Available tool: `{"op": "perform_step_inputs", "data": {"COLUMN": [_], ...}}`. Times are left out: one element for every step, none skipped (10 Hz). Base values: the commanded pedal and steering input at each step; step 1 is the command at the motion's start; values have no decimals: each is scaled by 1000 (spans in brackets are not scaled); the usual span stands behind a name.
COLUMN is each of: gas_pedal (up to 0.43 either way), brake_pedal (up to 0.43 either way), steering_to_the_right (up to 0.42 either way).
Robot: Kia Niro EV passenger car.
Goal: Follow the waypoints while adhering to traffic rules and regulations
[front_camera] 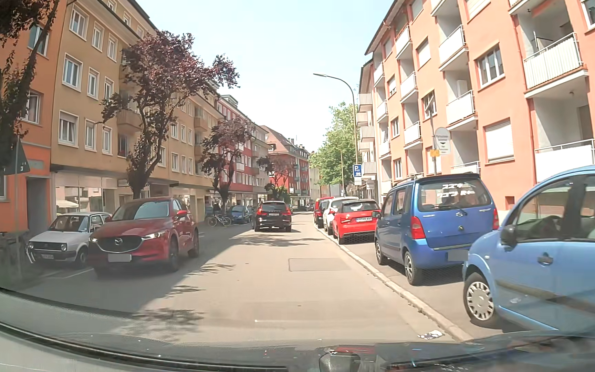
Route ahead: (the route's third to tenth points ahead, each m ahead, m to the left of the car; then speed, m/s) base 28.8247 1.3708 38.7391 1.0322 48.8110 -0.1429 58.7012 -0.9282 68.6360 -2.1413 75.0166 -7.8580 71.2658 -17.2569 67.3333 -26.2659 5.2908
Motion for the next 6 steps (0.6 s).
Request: {"op": "perform_step_inputs", "data": {"gas_pedal": [98, 67, 67, 67, 67, 67], "brake_pedal": [0, 0, 0, 0, 0, 0], "steering_to_the_right": [-89, -88, -86, -82, -75, -61]}}
